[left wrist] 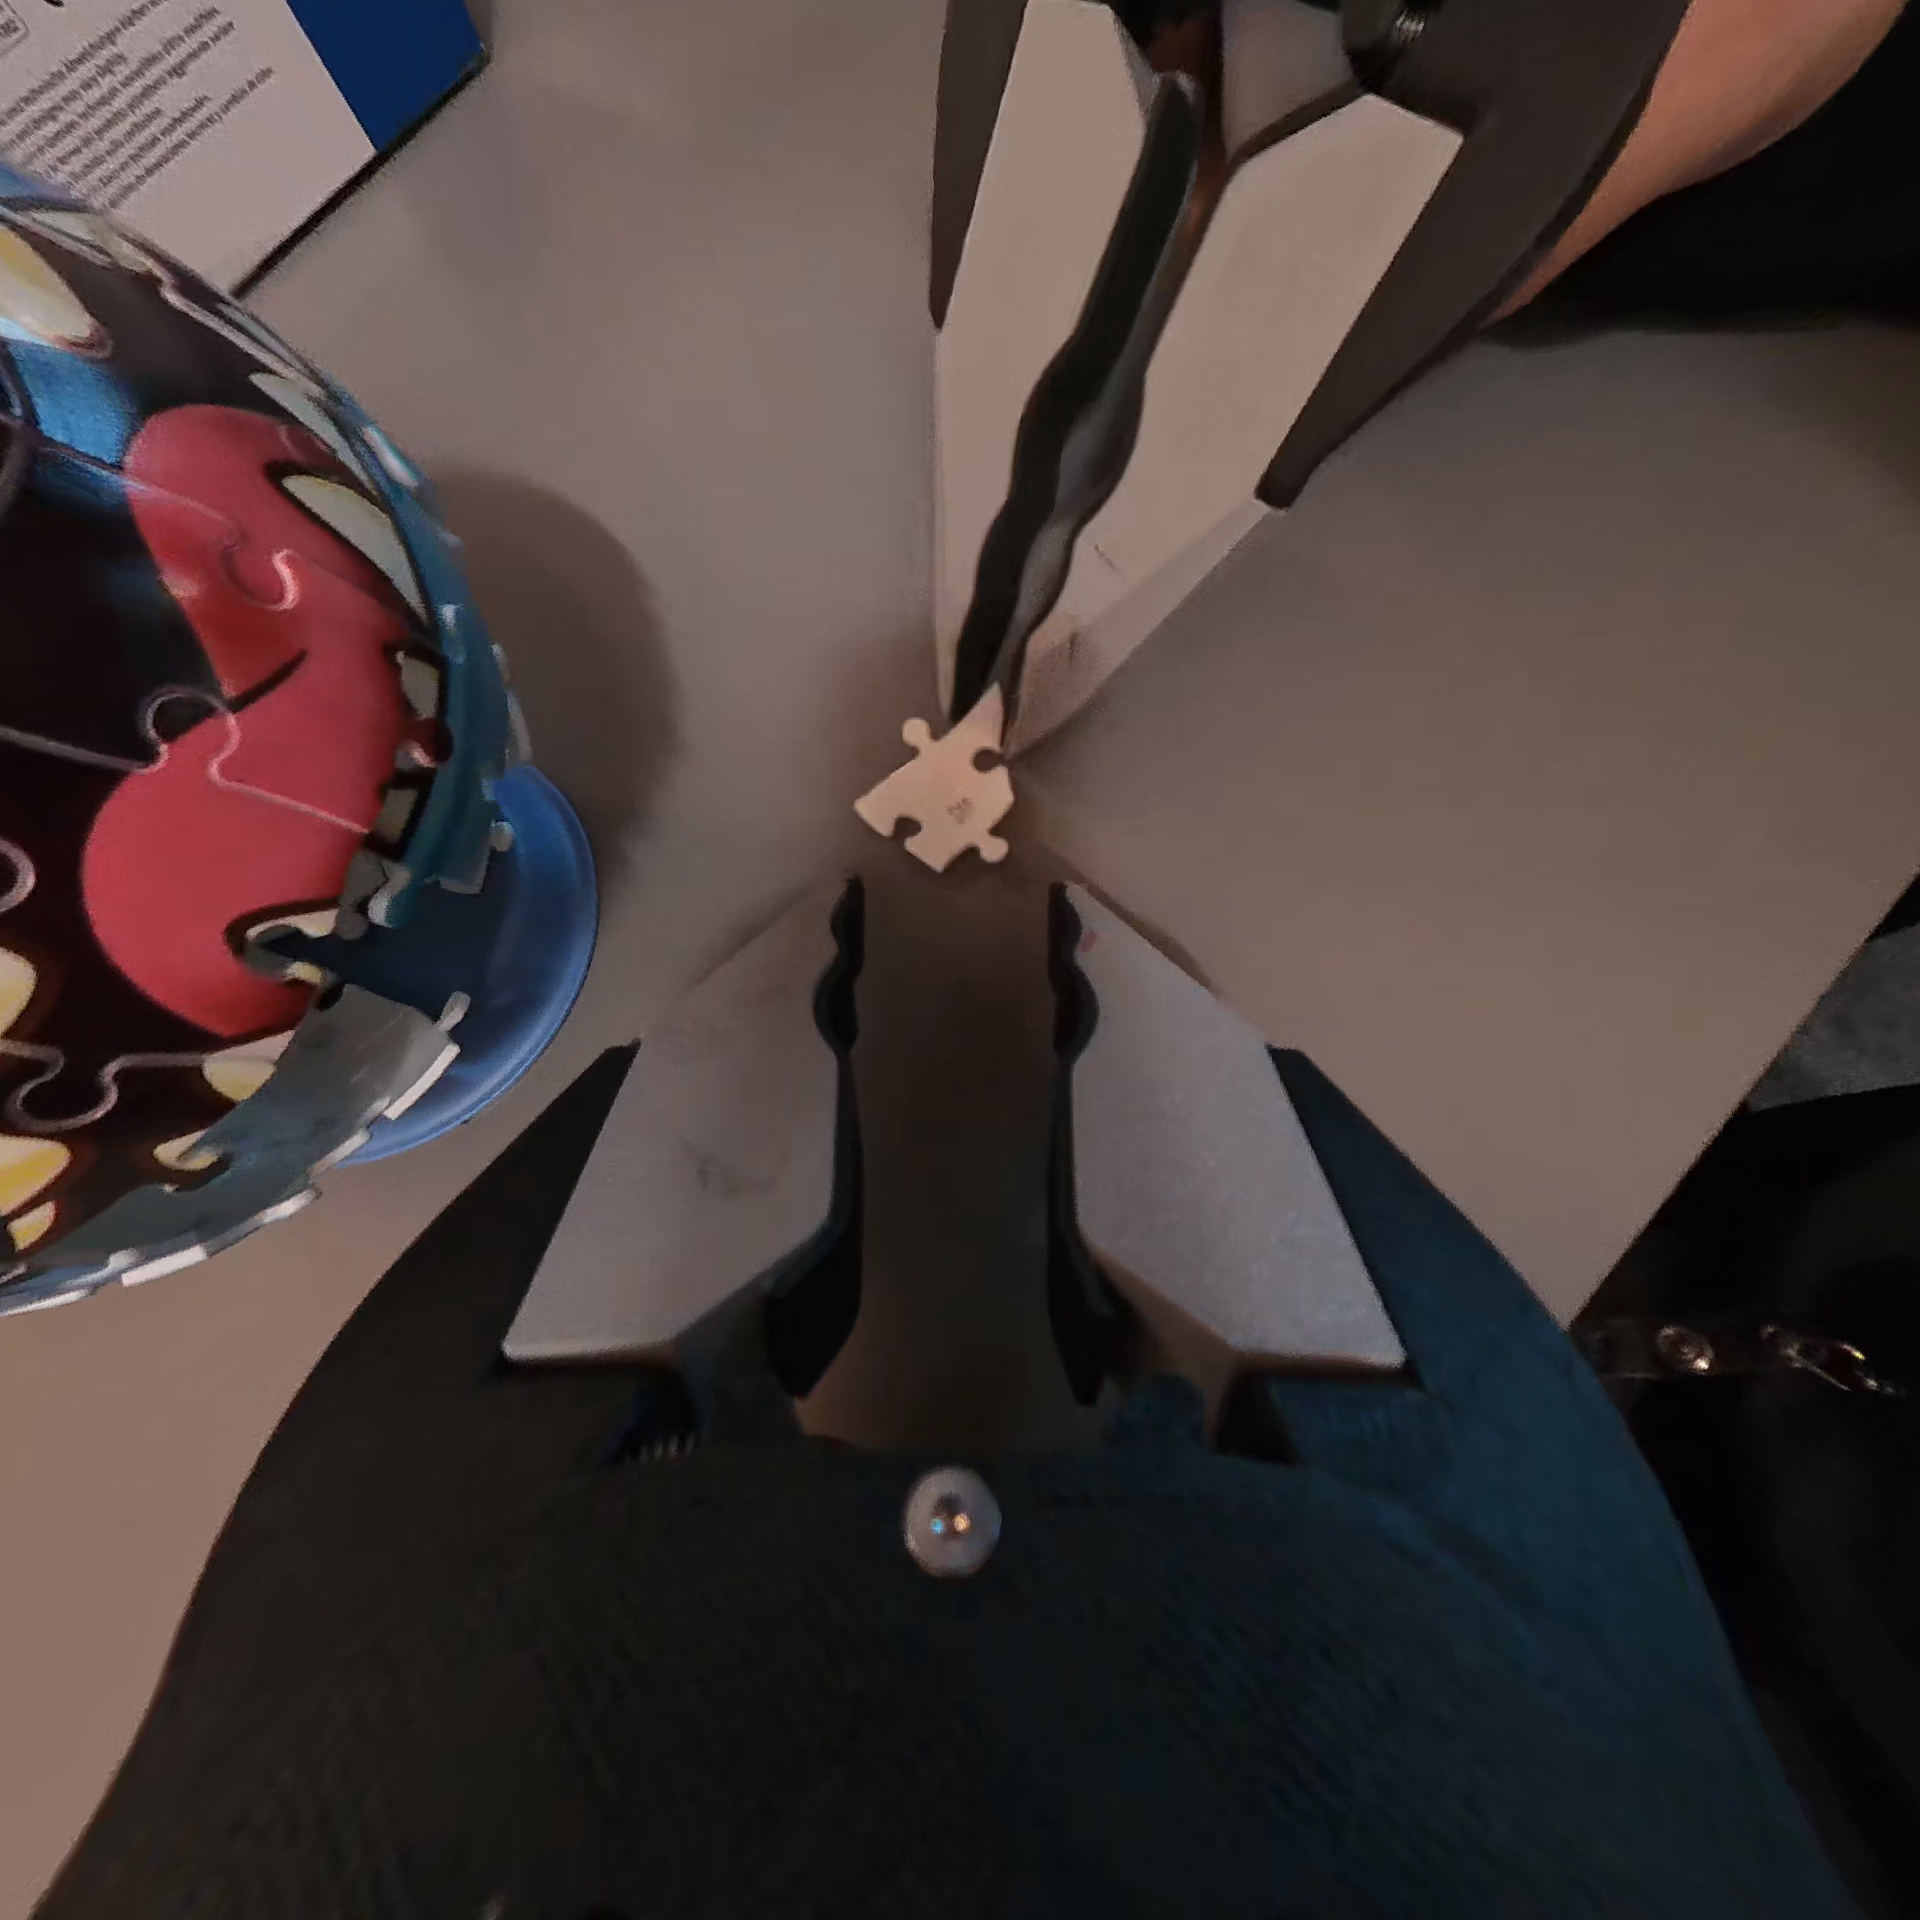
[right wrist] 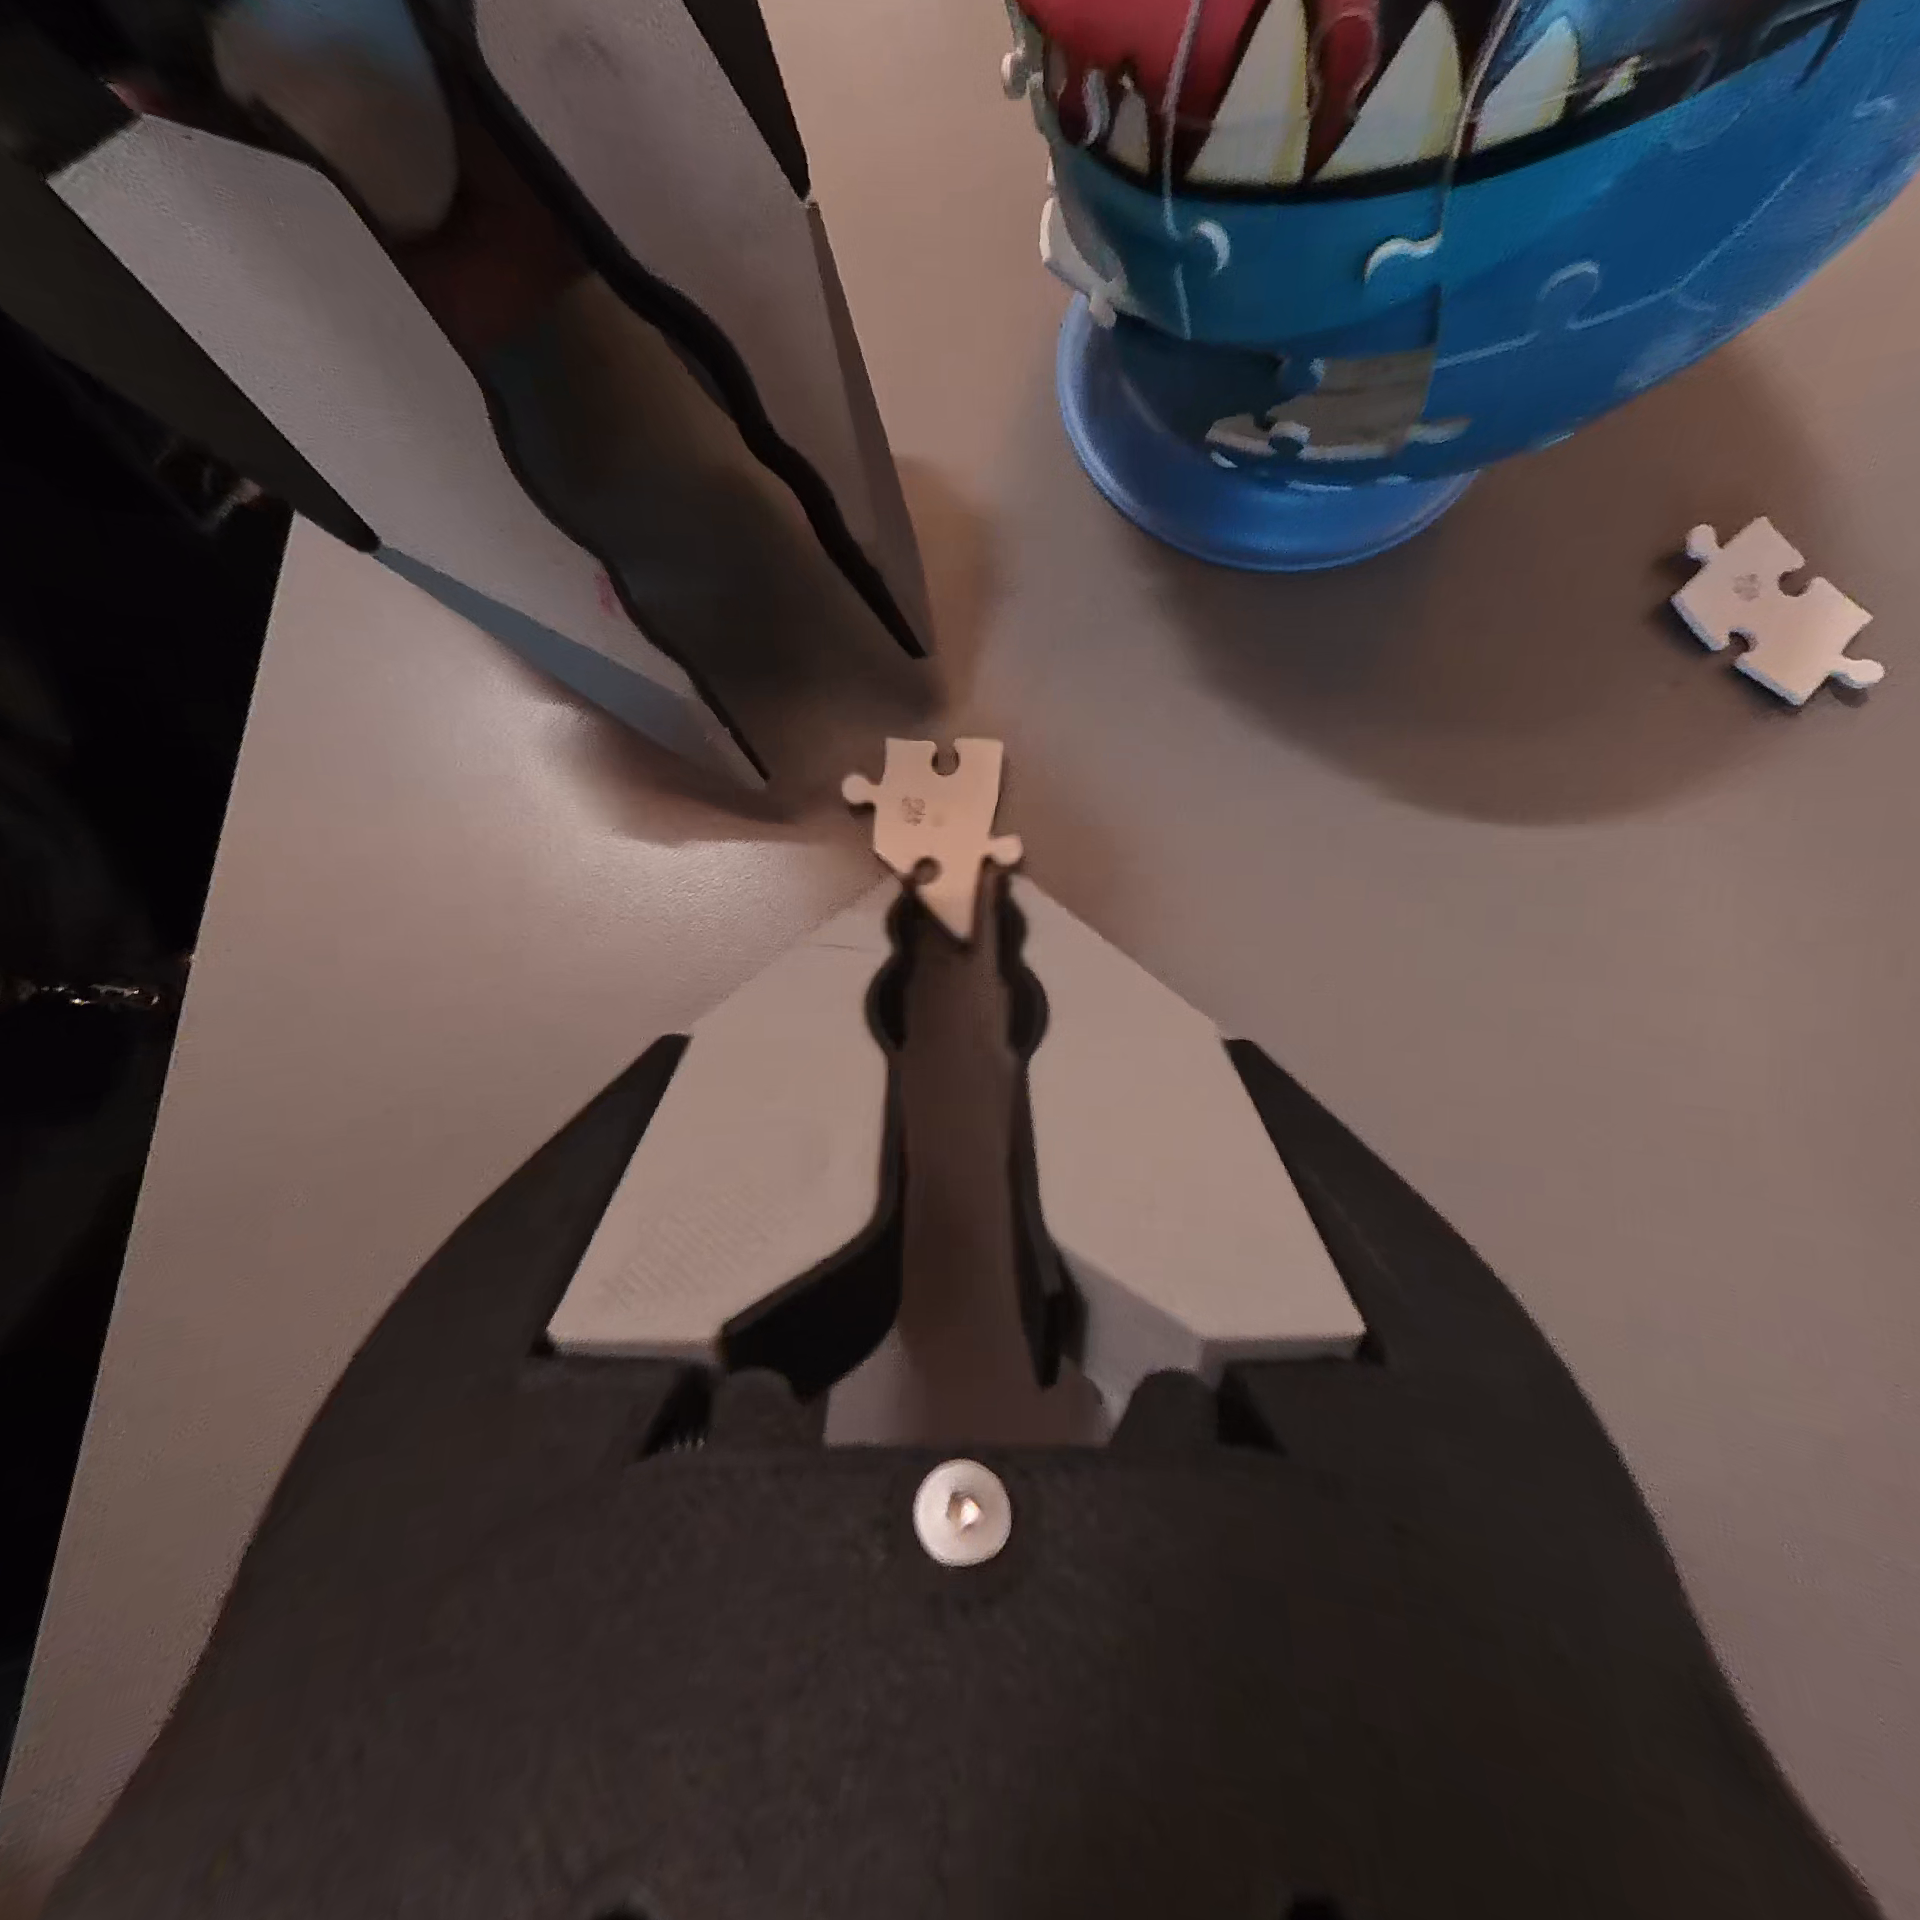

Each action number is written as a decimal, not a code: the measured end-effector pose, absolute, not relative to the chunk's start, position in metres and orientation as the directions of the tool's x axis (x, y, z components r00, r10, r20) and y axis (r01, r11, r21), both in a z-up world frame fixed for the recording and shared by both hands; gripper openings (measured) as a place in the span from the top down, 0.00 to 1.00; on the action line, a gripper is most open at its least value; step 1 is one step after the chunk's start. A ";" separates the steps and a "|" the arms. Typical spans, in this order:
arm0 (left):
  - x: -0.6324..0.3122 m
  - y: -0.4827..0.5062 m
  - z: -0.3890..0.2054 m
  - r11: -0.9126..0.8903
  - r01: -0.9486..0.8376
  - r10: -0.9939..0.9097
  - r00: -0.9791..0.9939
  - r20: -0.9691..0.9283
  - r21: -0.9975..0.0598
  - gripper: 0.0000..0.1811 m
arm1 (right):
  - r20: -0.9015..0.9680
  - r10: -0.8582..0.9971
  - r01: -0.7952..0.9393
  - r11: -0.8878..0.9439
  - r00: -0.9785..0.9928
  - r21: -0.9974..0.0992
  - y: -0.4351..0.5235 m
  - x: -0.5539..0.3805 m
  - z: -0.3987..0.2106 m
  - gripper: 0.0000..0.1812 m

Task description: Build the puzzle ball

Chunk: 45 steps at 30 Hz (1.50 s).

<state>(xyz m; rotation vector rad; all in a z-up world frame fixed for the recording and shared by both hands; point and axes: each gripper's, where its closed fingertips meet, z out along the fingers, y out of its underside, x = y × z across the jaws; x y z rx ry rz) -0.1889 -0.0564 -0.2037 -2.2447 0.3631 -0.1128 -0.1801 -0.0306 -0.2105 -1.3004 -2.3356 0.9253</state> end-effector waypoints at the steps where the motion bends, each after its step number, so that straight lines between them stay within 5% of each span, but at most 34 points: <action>1: -0.189 -0.056 -0.205 -0.613 -0.229 -0.298 0.953 -0.048 -0.756 0.82 | -0.038 0.838 0.634 0.382 -0.545 -0.672 -0.031 -0.180 -0.211 0.96; 25: -0.191 -0.073 -0.199 -0.572 -0.240 -0.361 0.932 -0.022 -0.784 0.81 | -0.079 0.787 0.521 0.325 -0.612 -0.789 -0.053 -0.178 -0.175 0.97; 32: -0.221 -0.074 -0.199 -0.533 -0.385 -0.308 0.918 -0.251 -0.753 0.80 | -0.108 0.750 0.467 0.286 -0.653 -0.836 -0.067 -0.176 -0.161 0.97; 36: -0.222 -0.063 -0.191 -0.451 -0.523 -0.268 0.852 -0.449 -0.723 0.64 | -0.200 0.715 0.486 0.218 -0.670 -0.846 -0.074 -0.175 -0.158 0.97; 38: -0.211 -0.061 -0.187 -0.395 -0.577 -0.290 0.817 -0.499 -0.715 0.68 | -0.209 0.715 0.493 0.215 -0.668 -0.843 -0.074 -0.175 -0.161 0.97; 42: -0.196 -0.059 -0.179 -0.296 -0.633 -0.306 0.772 -0.557 -0.715 0.92 | -0.207 0.709 0.490 0.220 -0.674 -0.843 -0.076 -0.175 -0.162 0.97; 45: -0.198 -0.059 -0.179 -0.284 -0.670 -0.293 0.742 -0.603 -0.686 0.96 | -0.216 0.702 0.499 0.225 -0.678 -0.837 -0.077 -0.174 -0.166 0.97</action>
